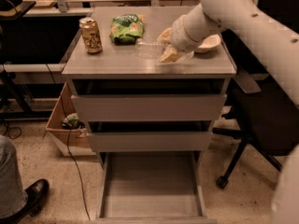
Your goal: Pick water bottle from bottom drawer and place on counter
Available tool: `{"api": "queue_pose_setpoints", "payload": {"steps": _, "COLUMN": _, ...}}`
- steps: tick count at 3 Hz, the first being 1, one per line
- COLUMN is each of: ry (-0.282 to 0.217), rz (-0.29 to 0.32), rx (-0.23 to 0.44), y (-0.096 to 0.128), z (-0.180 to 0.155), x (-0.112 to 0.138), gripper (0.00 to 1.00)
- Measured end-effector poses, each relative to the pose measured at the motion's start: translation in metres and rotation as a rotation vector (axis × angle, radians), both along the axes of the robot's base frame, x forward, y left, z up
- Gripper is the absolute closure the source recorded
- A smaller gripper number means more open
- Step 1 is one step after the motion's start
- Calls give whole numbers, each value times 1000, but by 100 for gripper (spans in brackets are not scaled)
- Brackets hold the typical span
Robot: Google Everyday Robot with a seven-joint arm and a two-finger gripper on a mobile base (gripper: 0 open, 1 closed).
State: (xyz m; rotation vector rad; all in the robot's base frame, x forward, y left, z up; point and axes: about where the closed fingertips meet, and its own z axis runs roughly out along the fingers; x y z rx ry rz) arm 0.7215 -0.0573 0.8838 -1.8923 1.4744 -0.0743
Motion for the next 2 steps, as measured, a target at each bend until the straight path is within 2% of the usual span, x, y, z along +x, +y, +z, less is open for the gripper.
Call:
{"api": "queue_pose_setpoints", "payload": {"steps": 1, "ry": 25, "rz": 9, "rx": -15, "y": 22, "z": -10, "x": 22, "gripper": 81}}
{"api": "queue_pose_setpoints", "payload": {"steps": 2, "ry": 57, "rz": 22, "rx": -20, "y": 40, "z": -21, "x": 38, "gripper": 58}}
